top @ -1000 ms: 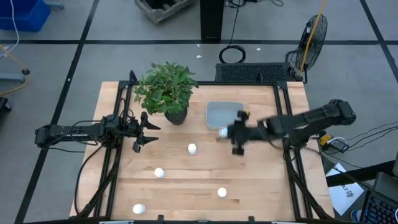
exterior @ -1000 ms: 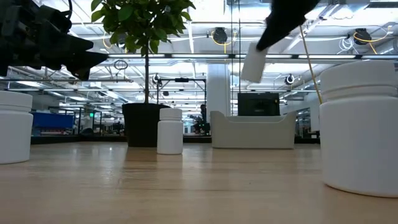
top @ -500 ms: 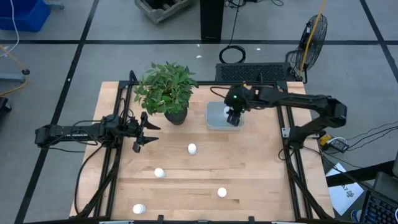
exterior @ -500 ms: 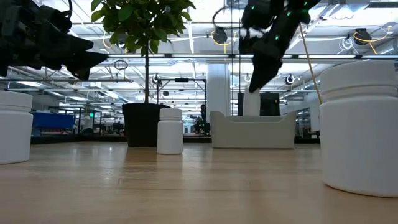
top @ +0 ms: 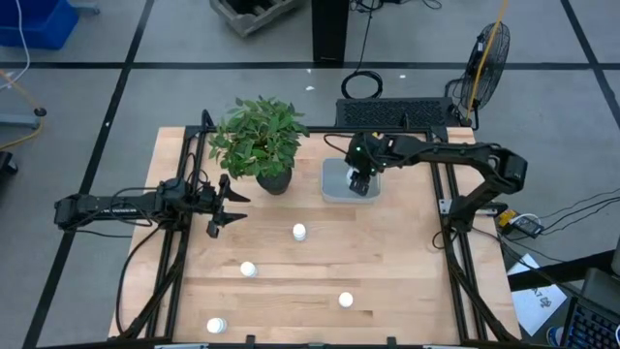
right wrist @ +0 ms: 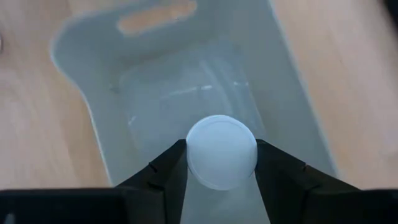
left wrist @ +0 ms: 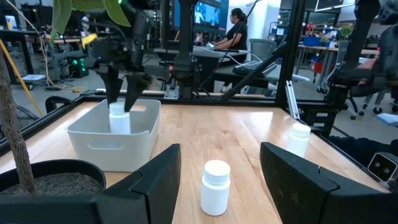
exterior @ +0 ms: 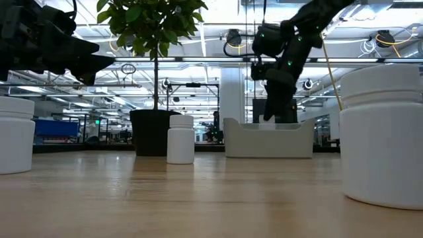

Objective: Pick and place pill bottles into a basket
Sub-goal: Put the white pill bottle into the gray bin

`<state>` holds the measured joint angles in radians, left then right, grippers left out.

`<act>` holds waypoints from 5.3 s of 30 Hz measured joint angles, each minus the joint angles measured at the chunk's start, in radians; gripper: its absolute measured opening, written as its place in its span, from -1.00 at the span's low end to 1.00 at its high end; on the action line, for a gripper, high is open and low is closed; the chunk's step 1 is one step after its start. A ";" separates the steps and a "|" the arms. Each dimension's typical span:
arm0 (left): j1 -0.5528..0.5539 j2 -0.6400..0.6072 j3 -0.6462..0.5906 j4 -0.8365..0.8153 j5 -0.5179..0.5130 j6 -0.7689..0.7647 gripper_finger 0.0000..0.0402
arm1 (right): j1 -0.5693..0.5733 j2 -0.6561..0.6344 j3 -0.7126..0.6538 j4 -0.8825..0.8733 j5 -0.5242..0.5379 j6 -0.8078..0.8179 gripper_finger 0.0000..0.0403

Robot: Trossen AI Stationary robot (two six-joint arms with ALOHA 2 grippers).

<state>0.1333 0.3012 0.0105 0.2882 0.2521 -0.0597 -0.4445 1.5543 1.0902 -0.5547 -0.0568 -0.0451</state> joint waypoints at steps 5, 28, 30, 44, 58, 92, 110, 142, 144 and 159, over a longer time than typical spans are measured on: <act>0.000 0.000 0.000 0.000 0.000 0.000 0.11 | -0.034 -0.003 -0.075 0.037 -0.003 -0.003 -0.25; 0.000 0.000 0.000 0.000 0.000 0.000 0.11 | -0.046 -0.051 -0.149 0.130 0.004 -0.042 0.26; 0.000 0.000 0.000 0.000 0.000 0.000 0.11 | -0.045 -0.089 -0.149 0.115 0.003 -0.042 0.30; 0.000 0.000 0.000 0.001 0.000 0.000 0.11 | 0.391 -0.329 -0.149 0.103 -0.049 0.085 0.32; 0.000 0.000 0.000 0.000 0.000 0.000 0.11 | 1.043 -0.091 -0.148 0.560 0.214 0.161 0.52; 0.000 0.000 0.000 0.000 0.000 0.000 0.11 | 1.096 0.171 -0.148 0.687 0.268 0.293 0.54; 0.000 0.000 0.000 0.000 0.000 0.000 0.11 | 1.104 0.205 -0.148 0.700 0.265 0.321 0.32; 0.000 0.000 0.000 0.000 0.000 0.000 0.11 | 0.725 -0.230 -0.148 0.476 0.413 -0.009 -0.25; 0.000 0.000 0.000 0.000 0.000 0.000 0.11 | 0.638 -0.239 -0.148 0.472 0.364 -0.018 -0.23; 0.000 0.000 0.000 0.000 0.000 0.000 0.11 | 0.192 -0.071 -0.148 0.529 0.210 -0.017 -0.26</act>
<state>0.1330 0.3008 0.0105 0.2882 0.2520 -0.0597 -0.2523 1.4830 0.9421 -0.0258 0.1536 -0.0624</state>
